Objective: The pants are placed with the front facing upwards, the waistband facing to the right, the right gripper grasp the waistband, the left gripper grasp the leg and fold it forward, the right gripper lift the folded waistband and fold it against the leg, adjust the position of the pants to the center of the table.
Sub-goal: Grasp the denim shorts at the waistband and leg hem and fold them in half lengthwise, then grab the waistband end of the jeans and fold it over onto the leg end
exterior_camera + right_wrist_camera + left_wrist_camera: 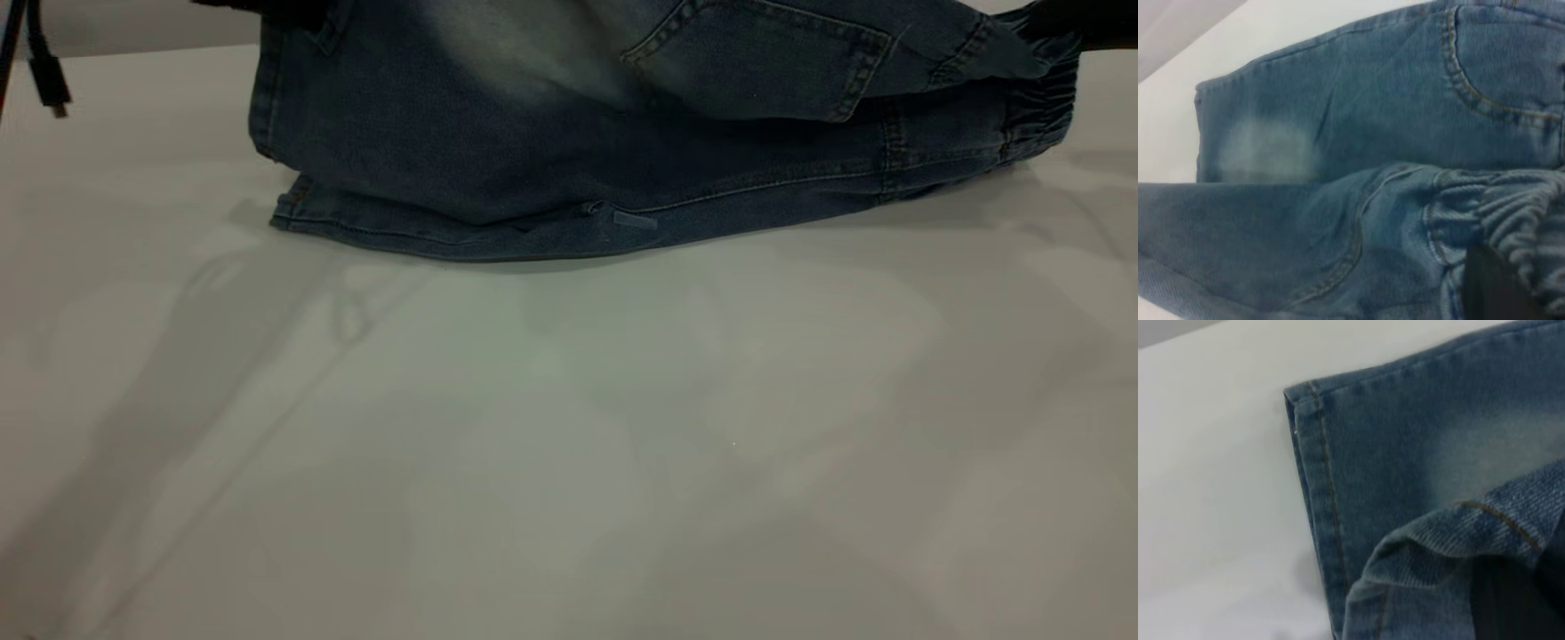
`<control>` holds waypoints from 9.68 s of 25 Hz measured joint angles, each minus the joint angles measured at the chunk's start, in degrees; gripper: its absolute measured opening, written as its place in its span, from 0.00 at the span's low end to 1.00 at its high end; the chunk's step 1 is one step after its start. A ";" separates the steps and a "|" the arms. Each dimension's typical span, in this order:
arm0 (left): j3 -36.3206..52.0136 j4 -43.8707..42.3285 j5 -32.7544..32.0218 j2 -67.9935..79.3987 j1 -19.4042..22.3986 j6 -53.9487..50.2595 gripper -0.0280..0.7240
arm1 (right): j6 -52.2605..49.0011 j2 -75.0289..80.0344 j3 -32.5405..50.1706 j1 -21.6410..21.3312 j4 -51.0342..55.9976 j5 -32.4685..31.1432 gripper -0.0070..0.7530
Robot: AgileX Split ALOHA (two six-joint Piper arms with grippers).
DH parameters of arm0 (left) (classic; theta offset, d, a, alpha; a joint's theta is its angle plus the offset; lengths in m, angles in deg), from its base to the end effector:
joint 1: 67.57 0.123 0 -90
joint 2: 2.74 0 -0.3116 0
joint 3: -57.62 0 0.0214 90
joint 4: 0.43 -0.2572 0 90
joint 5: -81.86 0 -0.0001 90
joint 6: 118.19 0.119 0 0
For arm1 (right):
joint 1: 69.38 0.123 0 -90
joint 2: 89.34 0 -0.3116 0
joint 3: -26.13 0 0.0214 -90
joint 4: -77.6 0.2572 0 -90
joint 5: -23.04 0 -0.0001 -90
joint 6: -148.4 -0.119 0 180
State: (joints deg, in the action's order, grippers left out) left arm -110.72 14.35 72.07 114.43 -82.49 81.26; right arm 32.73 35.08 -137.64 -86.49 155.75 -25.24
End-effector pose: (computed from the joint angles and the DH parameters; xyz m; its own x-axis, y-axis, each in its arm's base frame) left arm 0.4191 -0.1170 0.1668 -0.6946 0.2730 -0.6655 0.3454 0.9381 0.0243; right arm 0.4001 -0.0321 0.1220 -0.8631 0.3672 -0.3468 0.0135 0.7031 0.7109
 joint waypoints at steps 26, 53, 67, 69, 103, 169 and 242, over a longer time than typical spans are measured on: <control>-9.66 -0.27 -5.36 8.19 -0.05 0.06 0.09 | 0.40 6.08 -7.30 2.87 -0.15 8.27 0.72; -10.76 0.42 -1.75 8.10 -0.05 1.10 0.73 | -8.62 7.52 -9.05 -4.52 -3.25 -6.99 0.78; -14.01 0.25 -1.20 8.03 -0.05 1.05 0.73 | -11.98 12.85 -9.05 -4.52 -2.40 -4.24 0.78; -14.01 0.25 -1.20 8.03 -0.05 1.05 0.73 | -11.51 13.89 -9.05 -4.52 -1.91 -4.04 0.78; -14.01 0.30 -1.80 8.03 -0.05 1.05 0.73 | -6.56 18.46 -9.16 -1.24 8.46 1.38 0.78; -63.15 -7.81 -46.73 43.46 -15.57 -0.22 0.73 | -2.71 20.34 -13.67 -1.11 10.31 -14.45 0.07; -71.06 -18.84 -60.09 45.49 -6.83 -5.04 0.73 | -1.92 8.42 -15.24 14.30 18.93 -21.69 0.06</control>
State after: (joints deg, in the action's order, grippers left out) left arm -181.79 -4.49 11.98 159.93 -89.33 76.22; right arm 30.81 43.50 -152.88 -72.18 174.68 -46.93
